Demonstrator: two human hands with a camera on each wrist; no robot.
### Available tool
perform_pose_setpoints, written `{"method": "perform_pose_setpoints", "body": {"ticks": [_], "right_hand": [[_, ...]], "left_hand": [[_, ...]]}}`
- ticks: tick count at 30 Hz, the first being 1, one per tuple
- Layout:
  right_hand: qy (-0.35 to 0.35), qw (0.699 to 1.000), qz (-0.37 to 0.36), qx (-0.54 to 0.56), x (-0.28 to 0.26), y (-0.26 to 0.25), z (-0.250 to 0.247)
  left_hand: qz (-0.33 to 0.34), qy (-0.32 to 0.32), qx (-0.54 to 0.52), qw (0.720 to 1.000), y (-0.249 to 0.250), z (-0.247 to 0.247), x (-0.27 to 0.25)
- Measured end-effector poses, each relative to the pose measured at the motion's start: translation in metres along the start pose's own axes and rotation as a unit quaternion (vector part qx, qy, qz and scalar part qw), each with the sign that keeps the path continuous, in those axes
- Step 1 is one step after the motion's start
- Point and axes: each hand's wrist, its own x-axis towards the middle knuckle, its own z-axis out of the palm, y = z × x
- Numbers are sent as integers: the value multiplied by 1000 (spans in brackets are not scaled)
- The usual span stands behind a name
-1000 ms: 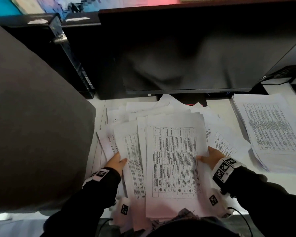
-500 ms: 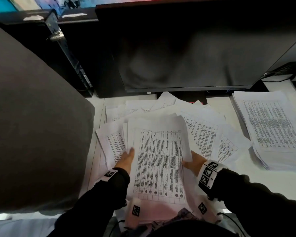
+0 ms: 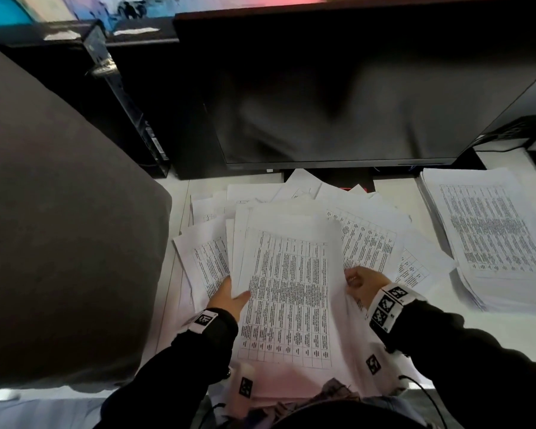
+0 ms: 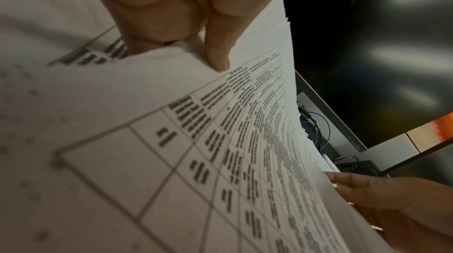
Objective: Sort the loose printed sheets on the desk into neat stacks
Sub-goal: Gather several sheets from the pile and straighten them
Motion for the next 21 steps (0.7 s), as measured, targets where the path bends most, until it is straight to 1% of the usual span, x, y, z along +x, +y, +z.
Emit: {"method": "perform_pose_setpoints", "body": {"ticks": [2,3,4,5,6,7,8,10,11,14,16,19,21], "right_hand": [[-16,1000,-3,-1,-2,-1,2],[-12,1000,-3,2,-3,-2,0],[7,1000,-14,-14,-3,-3,-4],[35,998,-38,-48,-3,-3,-9],[48,993,-64,-89,-3,-2,-13],[37,988,-85,-127,-2,-1,-16],[2,983,-93,-159,-3,1,-18],[-63,974,-85,-202,-2,6,-15],[-73,971,-82,-214,0,9,-14],[-74,967,-77,-231,1,12,-12],[-82,964,-76,-240,-1,10,-13],[-84,969,-68,-221,-6,5,-17],[-108,970,-53,-213,-7,-1,-19]], "left_hand": [[1,7,3,1000,-1,0,1],[3,14,-3,1000,-2,-1,1],[5,23,-14,1000,-3,-1,1],[10,32,-25,999,-4,-2,1],[11,39,-33,999,-5,-3,1],[15,47,-40,998,-5,-5,1],[16,54,-42,998,-5,-8,2],[20,69,-43,997,-4,-17,3],[23,82,-45,995,-5,-22,4],[17,150,-45,988,-5,-44,2],[26,192,-59,979,-4,-62,-1],[68,237,-98,964,5,-87,-10],[97,269,-118,951,13,-102,-20]]}}
